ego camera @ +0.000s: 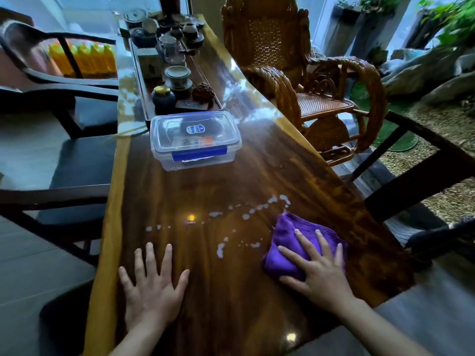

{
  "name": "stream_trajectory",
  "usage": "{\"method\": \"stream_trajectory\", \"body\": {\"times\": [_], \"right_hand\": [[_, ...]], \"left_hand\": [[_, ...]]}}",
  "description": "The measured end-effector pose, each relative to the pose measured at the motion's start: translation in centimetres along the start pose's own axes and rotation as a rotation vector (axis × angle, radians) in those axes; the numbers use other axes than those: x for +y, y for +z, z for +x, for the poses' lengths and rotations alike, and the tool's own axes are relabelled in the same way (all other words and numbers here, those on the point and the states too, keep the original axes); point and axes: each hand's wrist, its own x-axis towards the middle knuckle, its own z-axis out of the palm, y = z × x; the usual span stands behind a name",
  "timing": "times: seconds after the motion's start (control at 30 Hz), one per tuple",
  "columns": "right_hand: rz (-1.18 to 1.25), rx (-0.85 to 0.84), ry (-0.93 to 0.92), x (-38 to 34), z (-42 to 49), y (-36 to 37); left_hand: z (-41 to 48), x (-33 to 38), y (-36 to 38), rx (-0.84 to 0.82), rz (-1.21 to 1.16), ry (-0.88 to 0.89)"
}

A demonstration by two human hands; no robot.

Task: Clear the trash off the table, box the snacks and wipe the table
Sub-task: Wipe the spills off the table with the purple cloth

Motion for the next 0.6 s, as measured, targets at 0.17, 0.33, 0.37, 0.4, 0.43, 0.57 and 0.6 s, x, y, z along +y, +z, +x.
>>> {"method": "stream_trajectory", "body": {"times": [0.17,0.33,0.37,0.4,0.43,0.57,0.6], "right_hand": [[0.067,-0.07,0.294,-0.5,4.8,-1.5],[0.116,0.097,0.161,-4.8,3.9,-1.0],[0.132,0.127,0.079,-5.7,2.6,-0.9],[0.143,0.147,-0.014,-6.6,1.0,-0.9],[0.15,0.166,-0.12,-7.4,-0.7,-0.7],[0.102,0.118,-0.29,-6.4,-2.1,0.1],[0.07,0.069,-0.213,-5.6,-1.1,0.1]], "left_hand": [[0.1,0.0,0.1,0.01,0.019,-0.013],[0.0,0.0,0.1,0.01,0.019,-0.025],[-0.1,0.0,0.0,0.004,0.022,-0.031],[-0.1,0.1,-0.2,-0.005,0.025,-0.037],[-0.1,0.1,-0.2,-0.008,0.03,-0.041],[-0.1,0.0,-0.3,0.006,0.029,-0.04],[-0.1,0.0,-0.2,0.002,0.03,-0.039]]}}
